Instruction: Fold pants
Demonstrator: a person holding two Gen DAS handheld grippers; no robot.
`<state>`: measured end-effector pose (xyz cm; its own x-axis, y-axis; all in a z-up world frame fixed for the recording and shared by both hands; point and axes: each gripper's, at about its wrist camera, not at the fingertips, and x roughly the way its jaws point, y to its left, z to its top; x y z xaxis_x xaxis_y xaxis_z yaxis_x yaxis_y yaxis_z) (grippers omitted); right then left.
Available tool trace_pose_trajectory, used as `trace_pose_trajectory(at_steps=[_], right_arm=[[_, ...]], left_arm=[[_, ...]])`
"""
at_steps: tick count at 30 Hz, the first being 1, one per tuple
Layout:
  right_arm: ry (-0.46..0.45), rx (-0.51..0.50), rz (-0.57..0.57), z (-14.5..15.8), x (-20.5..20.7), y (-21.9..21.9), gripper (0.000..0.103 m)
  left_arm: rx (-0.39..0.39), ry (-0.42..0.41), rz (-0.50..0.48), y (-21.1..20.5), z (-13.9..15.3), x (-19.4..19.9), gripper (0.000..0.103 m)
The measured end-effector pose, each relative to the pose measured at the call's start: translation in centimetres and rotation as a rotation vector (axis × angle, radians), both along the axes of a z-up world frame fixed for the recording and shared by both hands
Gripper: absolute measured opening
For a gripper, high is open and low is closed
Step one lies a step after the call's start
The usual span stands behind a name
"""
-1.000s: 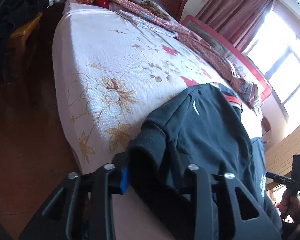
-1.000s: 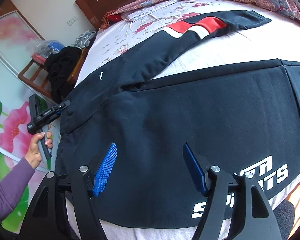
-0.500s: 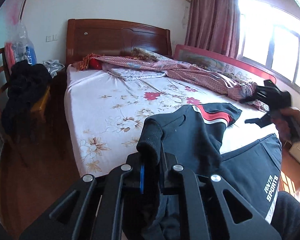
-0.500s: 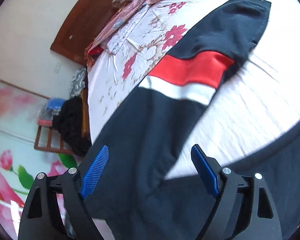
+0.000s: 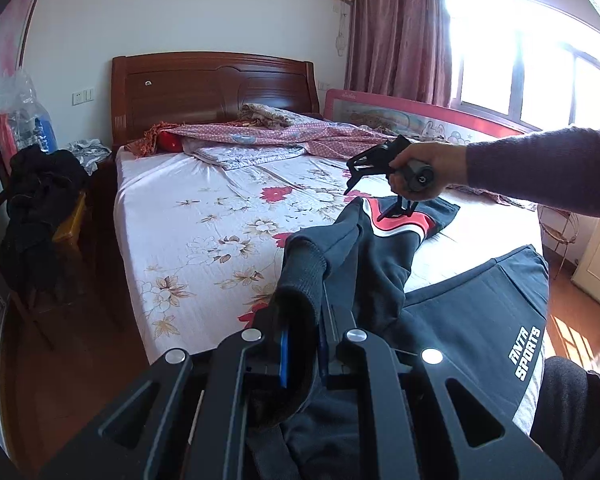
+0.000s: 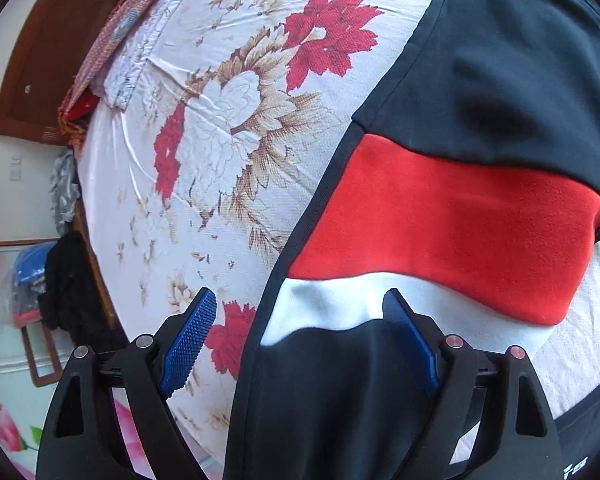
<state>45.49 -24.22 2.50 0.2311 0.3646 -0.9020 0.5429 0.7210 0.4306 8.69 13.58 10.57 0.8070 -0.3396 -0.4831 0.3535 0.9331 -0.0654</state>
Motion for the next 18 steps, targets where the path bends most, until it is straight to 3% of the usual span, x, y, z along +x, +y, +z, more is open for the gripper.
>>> trace_pose_trajectory(at_steps=[1,3,4,8,13,18], right_arm=[[-0.015,0.006,0.007,0.0,-0.3,-0.1,0.054],[-0.047,0.013,0.034,0.2,-1.3,-0.9,0.015],[-0.078,0.02,0.049,0.7,-2.0,-1.4,0.007],[-0.244,0.141,0.045,3.5,-6.3,-4.7,0.006],[-0.391,0.267,0.035,7.1,-16.2,-8.5,0.006],[-0.415,0.297,0.029,6.2,-28.3,-10.1,0.006]], left_arm=[[0.005,-0.005,-0.007,-0.1,0.0,-0.5,0.01],[0.036,-0.019,-0.001,-0.2,-0.1,-1.5,0.01],[0.041,-0.015,0.009,0.0,-0.2,-1.6,0.01],[0.014,0.0,0.103,1.7,-0.4,-1.4,0.01],[0.007,-0.019,0.194,2.8,-0.2,-2.5,0.012],[-0.012,0.025,0.208,3.3,-0.8,-5.8,0.015]])
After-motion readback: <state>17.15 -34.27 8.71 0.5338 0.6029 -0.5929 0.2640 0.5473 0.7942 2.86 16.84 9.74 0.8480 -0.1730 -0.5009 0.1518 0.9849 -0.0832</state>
